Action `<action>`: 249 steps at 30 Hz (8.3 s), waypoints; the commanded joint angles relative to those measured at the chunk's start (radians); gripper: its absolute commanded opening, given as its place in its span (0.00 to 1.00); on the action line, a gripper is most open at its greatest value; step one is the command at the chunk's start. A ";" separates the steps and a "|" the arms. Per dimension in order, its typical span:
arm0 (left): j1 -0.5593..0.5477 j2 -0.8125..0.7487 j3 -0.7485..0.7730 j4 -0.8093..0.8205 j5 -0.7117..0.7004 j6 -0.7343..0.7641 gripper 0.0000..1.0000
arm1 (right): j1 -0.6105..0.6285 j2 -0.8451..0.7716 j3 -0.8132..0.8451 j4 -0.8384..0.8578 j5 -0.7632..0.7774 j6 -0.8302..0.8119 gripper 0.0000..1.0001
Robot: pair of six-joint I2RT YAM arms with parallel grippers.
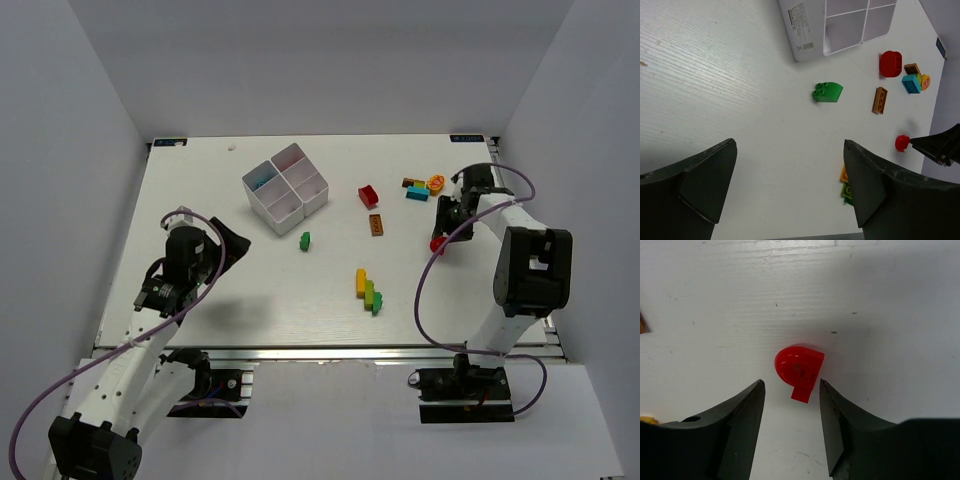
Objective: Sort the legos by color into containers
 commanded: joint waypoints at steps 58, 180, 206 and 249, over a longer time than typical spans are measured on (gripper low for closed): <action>0.002 0.032 -0.012 0.037 0.007 -0.062 0.96 | 0.076 0.027 -0.107 0.164 -0.045 -0.233 0.72; 0.003 0.022 0.003 0.023 0.033 -0.084 0.97 | 0.380 0.546 0.789 0.461 -0.036 -0.045 0.50; 0.003 0.007 -0.002 0.075 0.061 -0.064 0.97 | 0.377 0.498 0.761 0.394 -0.088 -0.133 0.72; 0.018 0.680 0.354 0.488 0.383 0.099 0.94 | 0.341 1.070 1.252 0.907 0.063 0.783 0.89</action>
